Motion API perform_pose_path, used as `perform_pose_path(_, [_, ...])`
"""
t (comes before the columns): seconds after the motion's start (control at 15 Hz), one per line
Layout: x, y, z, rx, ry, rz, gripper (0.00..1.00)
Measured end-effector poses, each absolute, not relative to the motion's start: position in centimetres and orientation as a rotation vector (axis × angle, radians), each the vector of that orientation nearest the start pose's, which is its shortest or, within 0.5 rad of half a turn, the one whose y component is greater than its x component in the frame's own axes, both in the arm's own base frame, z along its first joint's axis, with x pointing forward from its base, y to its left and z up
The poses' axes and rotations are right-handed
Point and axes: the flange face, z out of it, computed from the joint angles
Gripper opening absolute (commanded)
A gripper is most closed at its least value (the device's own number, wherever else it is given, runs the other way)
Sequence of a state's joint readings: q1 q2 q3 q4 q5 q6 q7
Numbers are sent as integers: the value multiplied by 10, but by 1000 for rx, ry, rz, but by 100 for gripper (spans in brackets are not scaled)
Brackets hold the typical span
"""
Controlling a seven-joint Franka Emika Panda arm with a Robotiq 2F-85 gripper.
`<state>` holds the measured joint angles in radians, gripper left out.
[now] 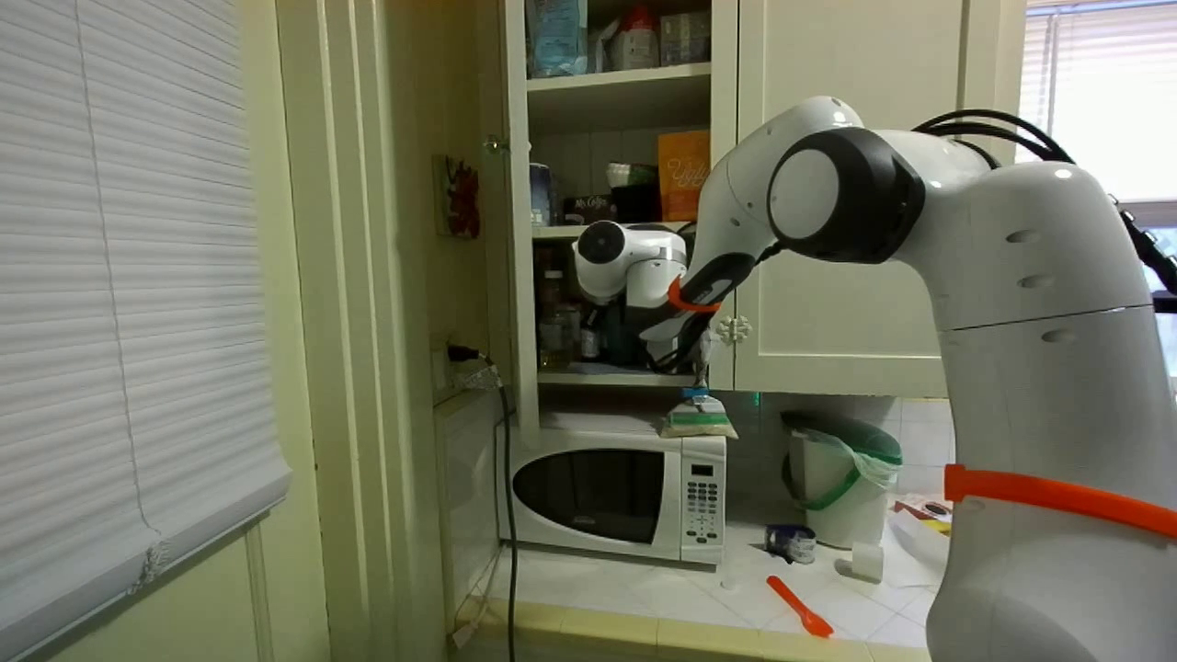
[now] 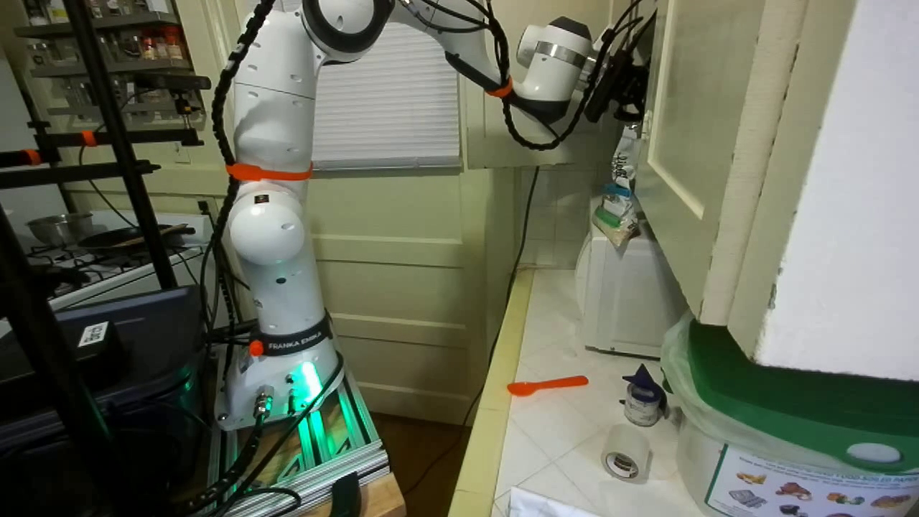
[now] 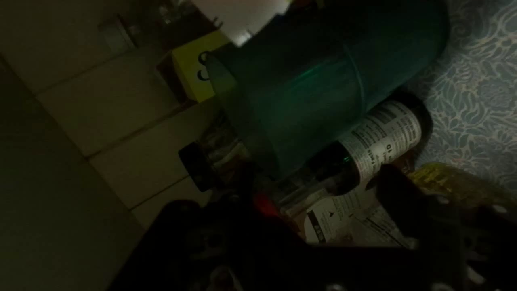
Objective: Remove the cup from the cupboard
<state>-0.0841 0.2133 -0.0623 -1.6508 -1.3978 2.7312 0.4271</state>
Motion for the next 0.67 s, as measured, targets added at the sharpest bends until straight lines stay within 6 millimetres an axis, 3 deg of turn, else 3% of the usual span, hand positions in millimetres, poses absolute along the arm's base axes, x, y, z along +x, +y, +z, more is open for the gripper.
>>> perform_pose_path(0.67, [669, -63, 569, 2075, 437, 960, 100])
